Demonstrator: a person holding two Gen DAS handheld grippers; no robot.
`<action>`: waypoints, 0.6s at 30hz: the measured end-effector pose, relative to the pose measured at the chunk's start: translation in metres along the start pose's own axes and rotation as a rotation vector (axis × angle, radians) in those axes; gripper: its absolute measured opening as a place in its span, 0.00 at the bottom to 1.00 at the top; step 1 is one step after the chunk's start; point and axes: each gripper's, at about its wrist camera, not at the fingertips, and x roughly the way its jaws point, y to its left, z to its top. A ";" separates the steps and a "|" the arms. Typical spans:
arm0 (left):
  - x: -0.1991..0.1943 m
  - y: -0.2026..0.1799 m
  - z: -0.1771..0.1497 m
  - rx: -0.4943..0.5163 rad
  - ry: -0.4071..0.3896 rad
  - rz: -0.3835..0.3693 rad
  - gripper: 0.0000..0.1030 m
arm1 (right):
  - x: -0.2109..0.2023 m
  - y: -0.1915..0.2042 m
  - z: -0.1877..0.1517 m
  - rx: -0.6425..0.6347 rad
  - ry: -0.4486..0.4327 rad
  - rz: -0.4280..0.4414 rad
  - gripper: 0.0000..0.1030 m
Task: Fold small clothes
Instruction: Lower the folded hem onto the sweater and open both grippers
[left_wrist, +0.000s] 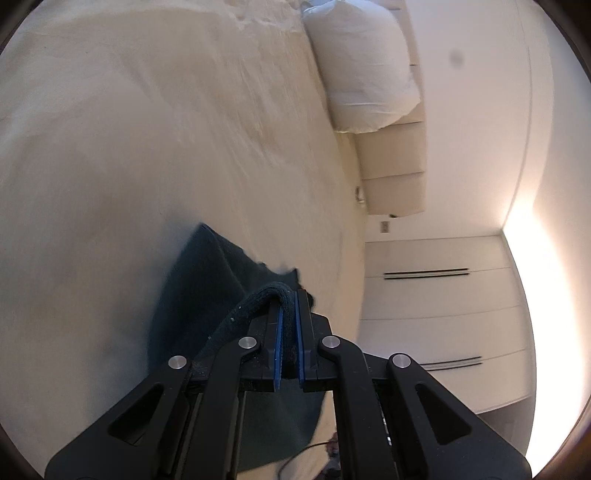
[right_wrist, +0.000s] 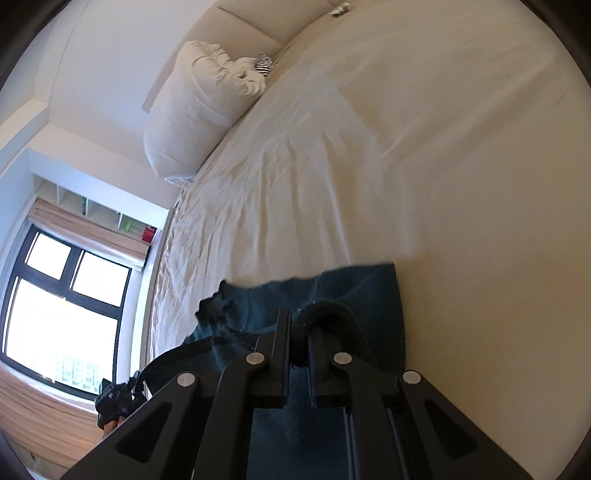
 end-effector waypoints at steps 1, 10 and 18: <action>0.006 0.005 0.003 -0.002 0.008 0.030 0.06 | 0.005 -0.003 0.002 0.015 0.005 -0.015 0.13; -0.038 0.034 0.018 -0.031 -0.127 0.063 0.75 | -0.007 -0.029 0.005 0.081 -0.107 -0.041 0.59; -0.035 -0.007 -0.029 0.301 -0.084 0.256 0.75 | -0.055 -0.008 -0.021 -0.063 -0.164 -0.106 0.60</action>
